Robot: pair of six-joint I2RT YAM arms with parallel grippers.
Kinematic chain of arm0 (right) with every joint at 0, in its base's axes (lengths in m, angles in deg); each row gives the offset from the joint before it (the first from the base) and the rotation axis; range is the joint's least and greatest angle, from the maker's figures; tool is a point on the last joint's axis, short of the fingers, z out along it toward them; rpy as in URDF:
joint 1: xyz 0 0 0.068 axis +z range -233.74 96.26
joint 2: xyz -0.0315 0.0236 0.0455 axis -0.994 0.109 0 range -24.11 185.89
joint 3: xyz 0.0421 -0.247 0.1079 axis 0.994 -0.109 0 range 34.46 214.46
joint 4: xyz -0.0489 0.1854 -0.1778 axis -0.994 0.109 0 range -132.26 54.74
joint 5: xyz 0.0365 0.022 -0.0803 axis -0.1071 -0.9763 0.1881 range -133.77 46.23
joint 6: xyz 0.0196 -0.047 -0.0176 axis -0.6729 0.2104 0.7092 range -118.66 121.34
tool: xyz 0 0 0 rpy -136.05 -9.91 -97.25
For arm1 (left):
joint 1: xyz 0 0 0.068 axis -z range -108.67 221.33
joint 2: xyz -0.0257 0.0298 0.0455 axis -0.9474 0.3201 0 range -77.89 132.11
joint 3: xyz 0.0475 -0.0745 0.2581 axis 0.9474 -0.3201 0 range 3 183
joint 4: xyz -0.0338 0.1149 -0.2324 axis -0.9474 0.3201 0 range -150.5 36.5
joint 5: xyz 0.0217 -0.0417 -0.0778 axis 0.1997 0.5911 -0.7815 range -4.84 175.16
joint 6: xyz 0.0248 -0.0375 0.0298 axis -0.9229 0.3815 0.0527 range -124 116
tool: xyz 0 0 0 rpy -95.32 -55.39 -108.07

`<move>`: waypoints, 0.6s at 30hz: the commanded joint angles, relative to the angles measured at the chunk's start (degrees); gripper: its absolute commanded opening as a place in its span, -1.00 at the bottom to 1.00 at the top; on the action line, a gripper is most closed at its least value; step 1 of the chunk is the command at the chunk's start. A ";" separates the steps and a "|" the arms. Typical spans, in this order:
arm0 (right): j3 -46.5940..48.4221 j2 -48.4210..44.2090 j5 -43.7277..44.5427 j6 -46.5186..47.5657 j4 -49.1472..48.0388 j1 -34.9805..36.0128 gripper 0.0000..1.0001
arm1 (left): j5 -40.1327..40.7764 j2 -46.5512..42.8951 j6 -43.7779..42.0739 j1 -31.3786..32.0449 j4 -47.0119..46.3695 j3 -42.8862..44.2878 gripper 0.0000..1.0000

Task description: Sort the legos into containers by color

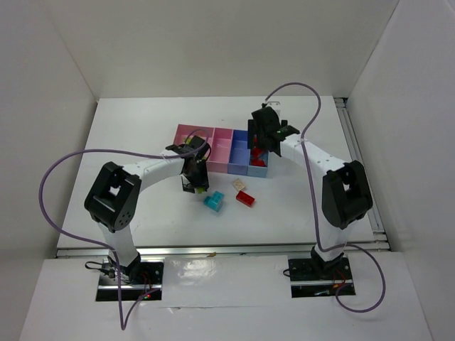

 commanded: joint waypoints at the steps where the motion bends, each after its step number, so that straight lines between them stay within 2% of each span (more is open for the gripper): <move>1: 2.74 -4.74 1.54 -0.30 -3.88 0.15 0.85 | 1.08 0.45 0.19 0.11 -0.36 -0.22 0.12; 5: 0.11 -10.01 1.54 -1.36 -3.79 0.15 0.85 | 2.23 0.45 -0.86 0.11 0.17 0.31 -0.12; 6: -1.04 -12.02 1.54 -1.89 -3.27 0.15 0.85 | 2.75 0.45 -1.39 0.11 0.17 1.01 -0.26; 9: -2.89 -15.63 1.01 -2.59 -2.13 0.15 0.85 | 2.76 1.06 -1.92 0.11 0.17 2.33 -0.28; 14: -6.05 -18.99 1.01 -3.73 -0.10 0.15 0.85 | 2.76 1.77 -2.54 0.11 0.70 2.86 -0.22; 17: -7.99 -20.39 1.01 -3.74 -0.10 0.15 0.85 | 3.98 2.29 -3.06 0.11 0.70 4.00 0.20; 18: -8.77 -20.92 0.49 -3.74 0.60 0.15 0.85 | 3.99 2.90 -3.07 0.11 0.70 4.00 0.44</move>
